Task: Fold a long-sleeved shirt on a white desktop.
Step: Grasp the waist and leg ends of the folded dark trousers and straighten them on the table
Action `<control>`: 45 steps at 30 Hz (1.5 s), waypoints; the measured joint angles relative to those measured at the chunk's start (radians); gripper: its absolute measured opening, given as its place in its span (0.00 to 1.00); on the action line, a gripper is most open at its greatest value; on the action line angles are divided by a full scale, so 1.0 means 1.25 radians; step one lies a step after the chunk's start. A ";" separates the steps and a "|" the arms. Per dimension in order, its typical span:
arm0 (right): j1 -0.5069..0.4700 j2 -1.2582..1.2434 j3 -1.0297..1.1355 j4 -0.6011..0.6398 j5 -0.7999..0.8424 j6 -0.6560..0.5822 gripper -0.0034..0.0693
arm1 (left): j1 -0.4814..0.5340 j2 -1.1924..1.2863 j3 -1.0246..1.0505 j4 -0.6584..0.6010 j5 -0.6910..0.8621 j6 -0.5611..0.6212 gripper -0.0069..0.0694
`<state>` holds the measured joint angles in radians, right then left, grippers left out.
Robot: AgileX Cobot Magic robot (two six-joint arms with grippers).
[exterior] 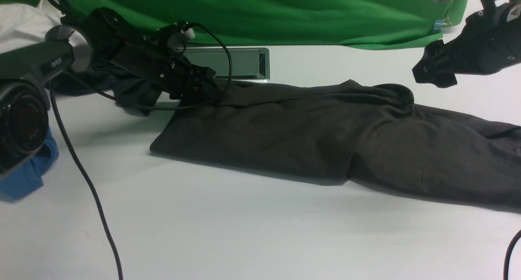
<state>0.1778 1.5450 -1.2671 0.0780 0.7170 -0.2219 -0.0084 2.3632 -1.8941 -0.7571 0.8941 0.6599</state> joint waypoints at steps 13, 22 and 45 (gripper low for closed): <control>0.000 0.000 0.000 0.001 -0.001 0.000 0.85 | 0.054 -0.021 0.001 -0.025 -0.046 -0.053 0.13; 0.000 0.000 0.000 0.001 -0.001 0.000 0.85 | 0.071 -0.043 0.001 -0.011 -0.088 -0.081 0.21; 0.000 0.000 0.000 0.000 0.029 0.004 0.85 | 0.116 -0.127 0.117 0.357 0.239 -0.457 1.00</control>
<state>0.1778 1.5450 -1.2671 0.0782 0.7538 -0.2173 0.1363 2.2051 -1.7477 -0.3105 1.1924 0.0891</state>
